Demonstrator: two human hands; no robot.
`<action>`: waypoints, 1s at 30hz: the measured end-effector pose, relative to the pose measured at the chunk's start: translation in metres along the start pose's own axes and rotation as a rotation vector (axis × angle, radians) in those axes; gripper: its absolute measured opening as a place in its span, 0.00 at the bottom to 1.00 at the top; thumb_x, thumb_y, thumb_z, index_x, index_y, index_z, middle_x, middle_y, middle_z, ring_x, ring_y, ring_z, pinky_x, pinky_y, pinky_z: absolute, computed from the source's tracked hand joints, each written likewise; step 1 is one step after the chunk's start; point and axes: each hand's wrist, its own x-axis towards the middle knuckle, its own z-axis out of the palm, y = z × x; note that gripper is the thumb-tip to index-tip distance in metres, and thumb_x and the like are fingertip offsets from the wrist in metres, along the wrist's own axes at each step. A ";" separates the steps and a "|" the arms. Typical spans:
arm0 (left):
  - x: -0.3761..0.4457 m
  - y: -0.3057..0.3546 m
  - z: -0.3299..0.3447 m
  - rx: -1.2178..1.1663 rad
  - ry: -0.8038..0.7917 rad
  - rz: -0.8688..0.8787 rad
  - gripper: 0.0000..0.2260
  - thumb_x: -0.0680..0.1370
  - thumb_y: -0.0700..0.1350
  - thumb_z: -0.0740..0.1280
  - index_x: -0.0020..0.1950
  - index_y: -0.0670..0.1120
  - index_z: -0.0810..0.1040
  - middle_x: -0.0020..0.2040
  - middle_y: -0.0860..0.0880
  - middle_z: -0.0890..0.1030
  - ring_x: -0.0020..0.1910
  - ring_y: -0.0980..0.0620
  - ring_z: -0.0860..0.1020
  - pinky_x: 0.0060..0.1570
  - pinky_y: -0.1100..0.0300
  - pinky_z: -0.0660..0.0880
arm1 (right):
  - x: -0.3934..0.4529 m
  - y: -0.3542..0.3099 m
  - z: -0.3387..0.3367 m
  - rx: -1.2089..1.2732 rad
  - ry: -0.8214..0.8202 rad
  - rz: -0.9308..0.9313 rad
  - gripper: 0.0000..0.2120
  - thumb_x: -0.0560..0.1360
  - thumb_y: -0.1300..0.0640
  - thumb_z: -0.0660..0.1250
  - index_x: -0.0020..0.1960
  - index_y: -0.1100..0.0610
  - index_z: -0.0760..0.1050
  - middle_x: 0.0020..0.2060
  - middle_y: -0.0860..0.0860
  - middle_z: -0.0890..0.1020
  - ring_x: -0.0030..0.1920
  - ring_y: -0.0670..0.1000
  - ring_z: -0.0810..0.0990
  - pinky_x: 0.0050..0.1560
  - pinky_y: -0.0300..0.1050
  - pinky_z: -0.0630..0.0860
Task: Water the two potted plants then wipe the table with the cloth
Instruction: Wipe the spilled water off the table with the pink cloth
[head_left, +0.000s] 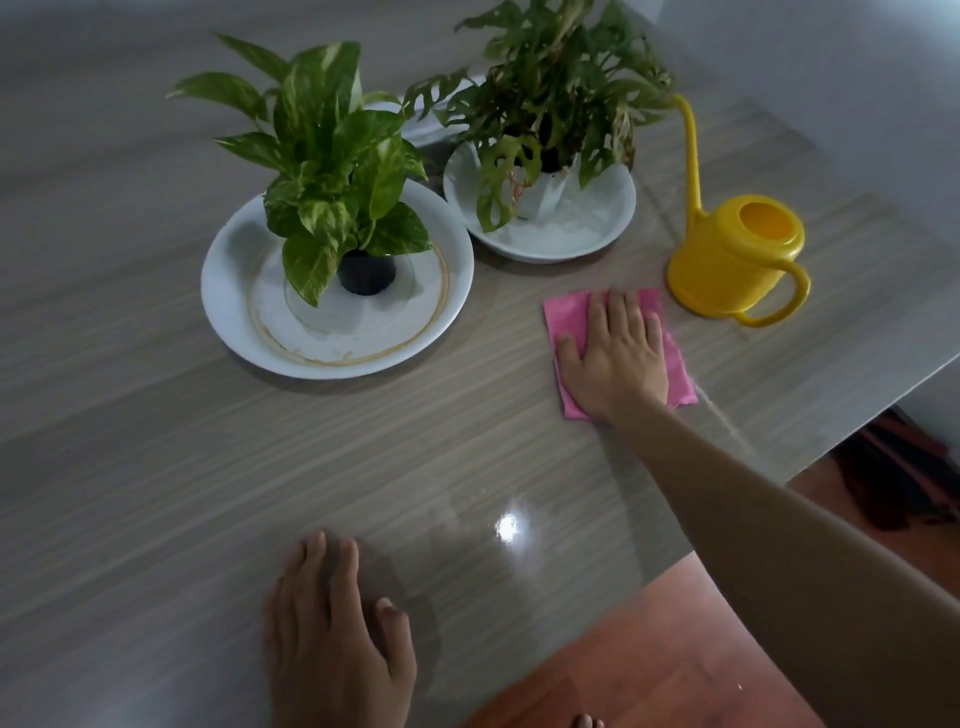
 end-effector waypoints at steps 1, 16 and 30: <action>0.000 -0.001 0.001 0.000 0.006 0.003 0.25 0.75 0.49 0.60 0.65 0.35 0.79 0.68 0.33 0.76 0.67 0.32 0.75 0.65 0.35 0.72 | -0.017 -0.001 0.002 0.001 -0.008 -0.017 0.38 0.81 0.37 0.41 0.83 0.59 0.45 0.83 0.58 0.48 0.83 0.57 0.44 0.81 0.57 0.42; 0.000 0.000 0.000 -0.055 -0.012 -0.032 0.27 0.74 0.51 0.59 0.65 0.36 0.79 0.69 0.34 0.75 0.67 0.31 0.74 0.65 0.36 0.70 | -0.146 0.043 0.019 0.007 0.048 -0.078 0.38 0.80 0.34 0.48 0.83 0.55 0.52 0.83 0.54 0.52 0.83 0.54 0.47 0.82 0.55 0.45; -0.001 -0.003 0.007 0.006 0.038 0.013 0.24 0.77 0.50 0.59 0.65 0.36 0.79 0.68 0.32 0.76 0.66 0.30 0.75 0.64 0.36 0.70 | -0.030 0.131 -0.017 -0.030 -0.001 0.101 0.38 0.81 0.32 0.43 0.84 0.52 0.43 0.83 0.52 0.45 0.83 0.51 0.41 0.82 0.53 0.41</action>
